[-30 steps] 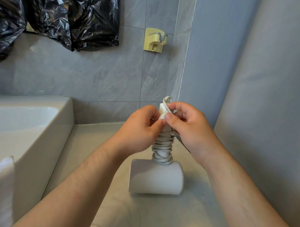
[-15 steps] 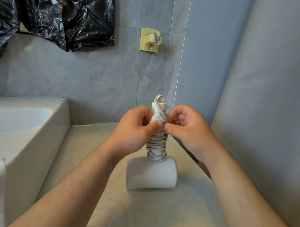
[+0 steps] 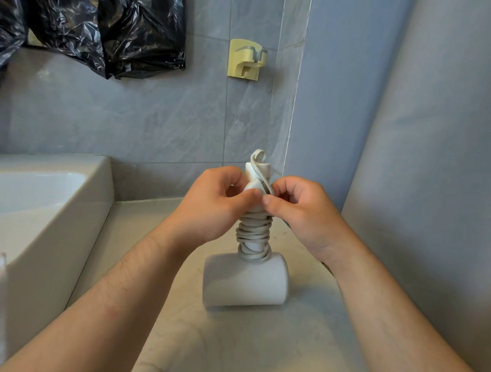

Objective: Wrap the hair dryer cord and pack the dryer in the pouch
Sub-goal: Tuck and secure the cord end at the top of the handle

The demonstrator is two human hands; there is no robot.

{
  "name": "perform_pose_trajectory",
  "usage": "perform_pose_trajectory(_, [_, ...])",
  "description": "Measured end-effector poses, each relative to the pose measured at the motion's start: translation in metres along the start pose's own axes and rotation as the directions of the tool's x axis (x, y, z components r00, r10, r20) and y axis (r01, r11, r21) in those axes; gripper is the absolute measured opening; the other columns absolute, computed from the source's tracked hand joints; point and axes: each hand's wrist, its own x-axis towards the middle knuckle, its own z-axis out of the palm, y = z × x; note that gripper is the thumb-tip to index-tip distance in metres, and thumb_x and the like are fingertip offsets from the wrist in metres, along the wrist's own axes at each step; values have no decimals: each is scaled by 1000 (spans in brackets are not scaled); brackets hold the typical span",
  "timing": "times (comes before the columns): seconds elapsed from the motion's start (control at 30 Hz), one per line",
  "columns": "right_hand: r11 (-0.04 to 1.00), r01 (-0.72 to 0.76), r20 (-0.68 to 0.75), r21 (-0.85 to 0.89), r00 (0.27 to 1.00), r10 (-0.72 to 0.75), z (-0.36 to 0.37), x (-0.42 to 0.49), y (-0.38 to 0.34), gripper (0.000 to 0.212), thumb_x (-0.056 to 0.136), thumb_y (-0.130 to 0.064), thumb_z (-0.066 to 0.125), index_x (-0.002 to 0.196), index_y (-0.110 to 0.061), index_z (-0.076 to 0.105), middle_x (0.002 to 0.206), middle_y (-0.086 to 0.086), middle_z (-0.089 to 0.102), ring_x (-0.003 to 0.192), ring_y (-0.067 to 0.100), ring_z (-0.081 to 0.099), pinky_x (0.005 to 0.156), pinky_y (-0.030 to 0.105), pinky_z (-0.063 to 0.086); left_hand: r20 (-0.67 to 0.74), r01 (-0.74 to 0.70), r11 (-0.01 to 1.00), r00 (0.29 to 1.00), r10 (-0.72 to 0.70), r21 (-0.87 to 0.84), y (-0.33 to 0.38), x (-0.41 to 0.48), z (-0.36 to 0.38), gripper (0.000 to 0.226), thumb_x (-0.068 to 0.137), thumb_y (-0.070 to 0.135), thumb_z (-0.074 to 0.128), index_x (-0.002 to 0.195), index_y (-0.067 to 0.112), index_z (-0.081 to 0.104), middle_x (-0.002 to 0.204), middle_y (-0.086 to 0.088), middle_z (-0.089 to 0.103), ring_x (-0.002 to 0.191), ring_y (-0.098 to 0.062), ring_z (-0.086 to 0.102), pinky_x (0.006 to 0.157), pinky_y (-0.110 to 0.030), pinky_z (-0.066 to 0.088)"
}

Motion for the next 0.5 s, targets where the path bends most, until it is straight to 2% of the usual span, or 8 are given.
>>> perform_pose_trajectory(0.07, [1000, -4, -45, -26, 999, 3, 3, 1, 0, 17, 69, -29, 68, 64, -17, 58, 58, -7, 52, 57, 9, 45, 58, 28, 39, -62, -14, 994, 998, 21, 112, 1, -1, 4, 36, 78, 36, 61, 77, 0, 56, 63, 4, 48, 56, -8, 38, 51, -18, 32])
perform_pose_trajectory(0.13, [998, -15, -113, -61, 994, 8, 6, 2, 1, 20, 72, -26, 72, 62, -17, 57, 57, -8, 52, 57, 10, 45, 59, 31, 40, -96, -19, 980, 995, 38, 196, 0, -1, 9, 30, 86, 29, 64, 78, 3, 52, 67, 3, 48, 59, -11, 39, 50, -19, 31])
perform_pose_trajectory(0.2, [994, -32, -183, -103, 983, 12, 8, 2, 1, 22, 75, -21, 76, 61, -18, 59, 55, -11, 54, 53, 7, 48, 57, 30, 41, -120, -5, 972, 992, 35, 234, -4, 0, 11, 23, 90, 23, 62, 77, 7, 51, 68, 4, 49, 61, -12, 42, 51, -18, 33])
perform_pose_trajectory(0.3, [983, -35, -221, -181, 975, -6, 13, 2, -1, 21, 75, -19, 76, 62, -14, 61, 55, -10, 57, 52, 5, 49, 55, 28, 43, -148, 12, 971, 989, 24, 238, -6, 1, 11, 21, 91, 21, 62, 76, 11, 50, 69, 5, 52, 61, -10, 44, 52, -14, 35])
perform_pose_trajectory(0.4, [989, -33, -236, -141, 972, -2, 16, 1, -2, 17, 74, -13, 76, 63, -18, 64, 60, -8, 65, 59, 8, 59, 66, 35, 54, -170, 23, 981, 985, 11, 193, -8, 1, 10, 19, 90, 20, 63, 80, 7, 53, 77, 6, 61, 64, -7, 50, 53, -13, 37])
perform_pose_trajectory(0.5, [994, -7, -238, -105, 971, -18, 18, 1, -3, 23, 74, -6, 74, 61, -24, 67, 62, -9, 69, 62, 5, 65, 70, 32, 57, -160, 20, 993, 987, -1, 117, -9, 2, 6, 19, 90, 17, 65, 79, 6, 53, 83, 15, 66, 66, -3, 55, 55, -12, 39])
